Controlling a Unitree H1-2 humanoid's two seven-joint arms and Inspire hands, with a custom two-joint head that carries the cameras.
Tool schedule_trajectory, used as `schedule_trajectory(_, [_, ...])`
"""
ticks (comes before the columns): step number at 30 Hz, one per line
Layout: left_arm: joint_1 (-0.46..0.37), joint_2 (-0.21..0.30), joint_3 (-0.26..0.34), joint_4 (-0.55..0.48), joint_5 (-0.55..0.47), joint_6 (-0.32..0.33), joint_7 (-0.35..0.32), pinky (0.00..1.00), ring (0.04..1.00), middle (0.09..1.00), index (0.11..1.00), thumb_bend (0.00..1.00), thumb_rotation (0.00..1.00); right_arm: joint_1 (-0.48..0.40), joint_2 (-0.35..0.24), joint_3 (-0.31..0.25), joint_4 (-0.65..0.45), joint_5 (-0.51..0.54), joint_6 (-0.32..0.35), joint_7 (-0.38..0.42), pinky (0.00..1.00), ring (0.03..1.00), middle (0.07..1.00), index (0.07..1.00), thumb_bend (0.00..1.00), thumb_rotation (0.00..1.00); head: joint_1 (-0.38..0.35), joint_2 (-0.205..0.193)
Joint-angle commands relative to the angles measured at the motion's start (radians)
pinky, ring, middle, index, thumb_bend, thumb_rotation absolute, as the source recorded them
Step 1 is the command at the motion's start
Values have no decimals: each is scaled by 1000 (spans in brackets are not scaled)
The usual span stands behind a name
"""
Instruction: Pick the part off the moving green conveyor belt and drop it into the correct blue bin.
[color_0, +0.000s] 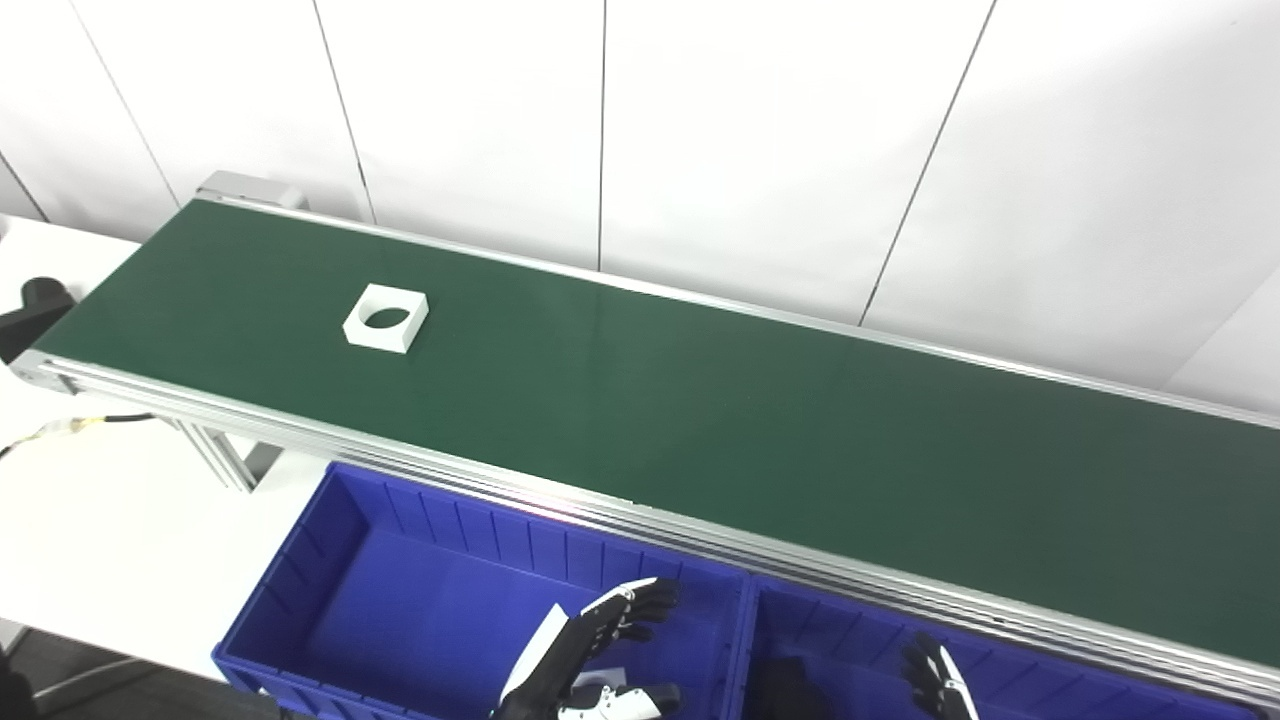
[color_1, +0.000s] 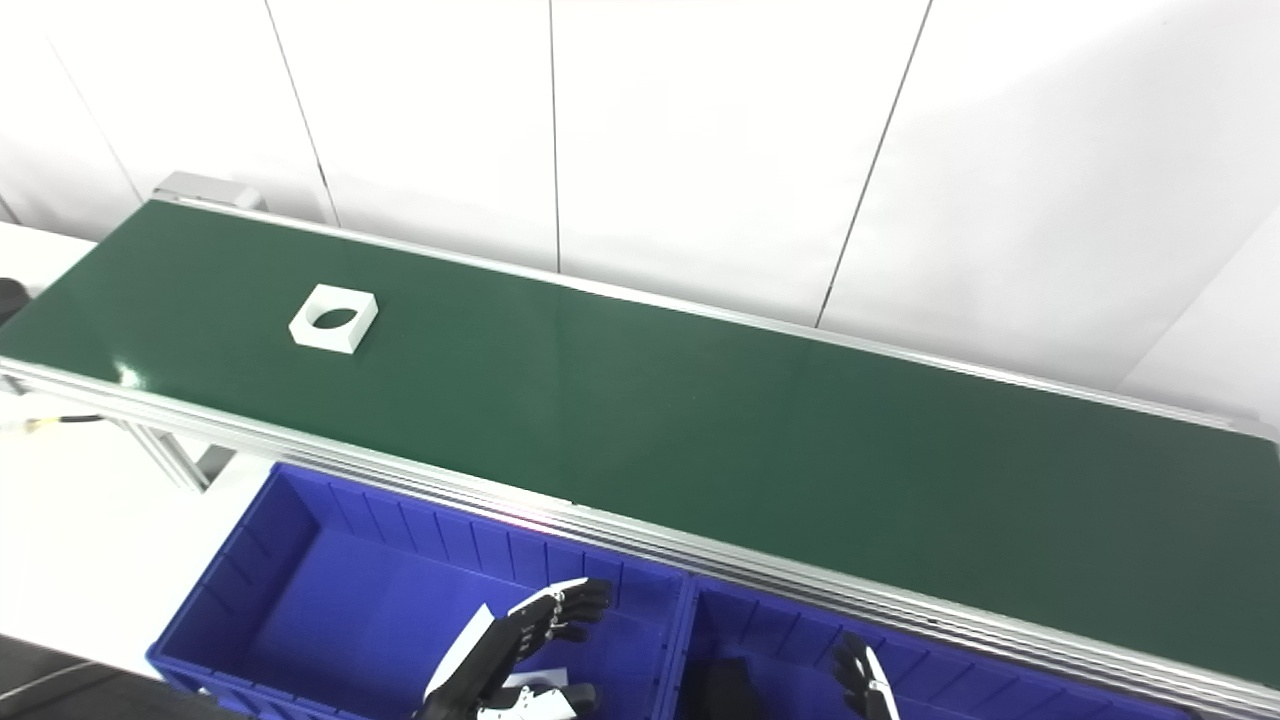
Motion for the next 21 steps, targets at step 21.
schedule_trajectory(21, [-75,-8,177,-351,-141,-33,-122,808,829,840,843,789,604,-40,-24,47,3,20,-53,-105,802,854,865,936,698,399,-62,-9])
